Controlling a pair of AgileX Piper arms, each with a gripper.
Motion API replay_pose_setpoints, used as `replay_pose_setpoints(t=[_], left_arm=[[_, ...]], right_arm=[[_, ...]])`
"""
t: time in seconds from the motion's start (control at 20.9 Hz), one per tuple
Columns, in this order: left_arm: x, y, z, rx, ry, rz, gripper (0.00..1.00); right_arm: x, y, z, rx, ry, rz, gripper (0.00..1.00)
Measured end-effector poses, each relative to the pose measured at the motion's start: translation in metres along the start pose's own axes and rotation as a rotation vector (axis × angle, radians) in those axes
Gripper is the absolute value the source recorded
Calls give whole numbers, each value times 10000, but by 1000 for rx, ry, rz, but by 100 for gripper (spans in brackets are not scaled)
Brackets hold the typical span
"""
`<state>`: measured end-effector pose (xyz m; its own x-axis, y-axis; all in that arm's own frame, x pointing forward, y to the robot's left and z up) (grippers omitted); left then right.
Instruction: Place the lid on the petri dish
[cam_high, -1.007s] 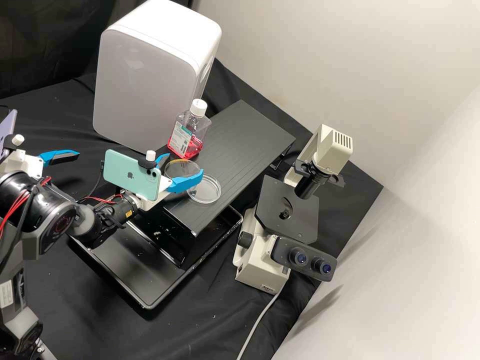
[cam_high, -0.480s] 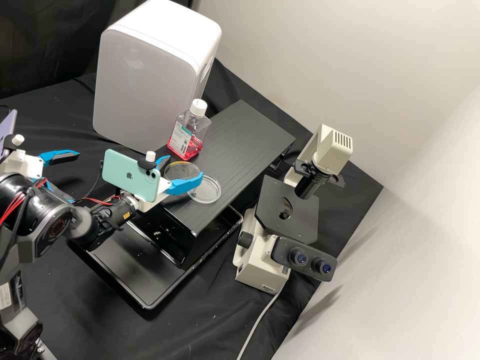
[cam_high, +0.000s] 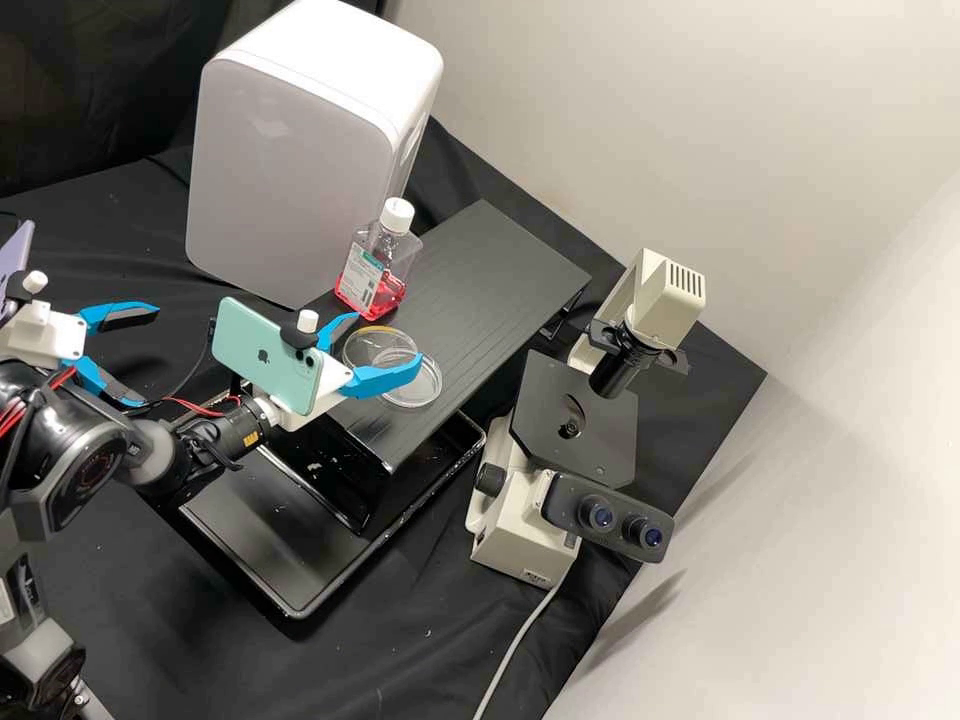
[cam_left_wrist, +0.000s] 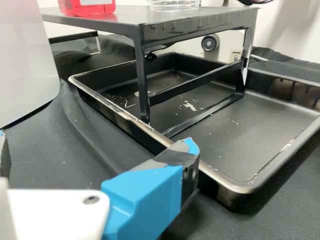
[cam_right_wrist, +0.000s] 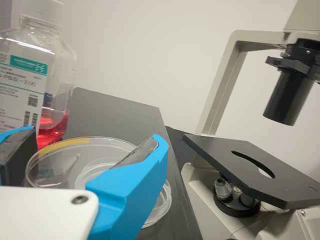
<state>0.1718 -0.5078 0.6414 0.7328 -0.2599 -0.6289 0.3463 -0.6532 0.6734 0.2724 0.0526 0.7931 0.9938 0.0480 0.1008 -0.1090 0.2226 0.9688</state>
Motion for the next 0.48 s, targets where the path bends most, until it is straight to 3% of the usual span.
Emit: replay_pose_setpoints(t=[0.1, 0.14, 0.29, 0.38, 0.48], left_arm=[[0, 0, 0, 0, 0, 0, 100], [0, 0, 0, 0, 0, 0, 100], [0, 0, 0, 0, 0, 0, 100], [0, 0, 0, 0, 0, 0, 100], [0, 0, 0, 0, 0, 0, 100]], right_arm=[[7, 25, 37, 20, -13, 12, 0], [13, 33, 62, 53, -16, 13, 0], [50, 11, 199, 193, -35, -8, 0], [74, -10, 235, 246, -24, -30, 0], [85, -25, 254, 268, -15, -46, 0]])
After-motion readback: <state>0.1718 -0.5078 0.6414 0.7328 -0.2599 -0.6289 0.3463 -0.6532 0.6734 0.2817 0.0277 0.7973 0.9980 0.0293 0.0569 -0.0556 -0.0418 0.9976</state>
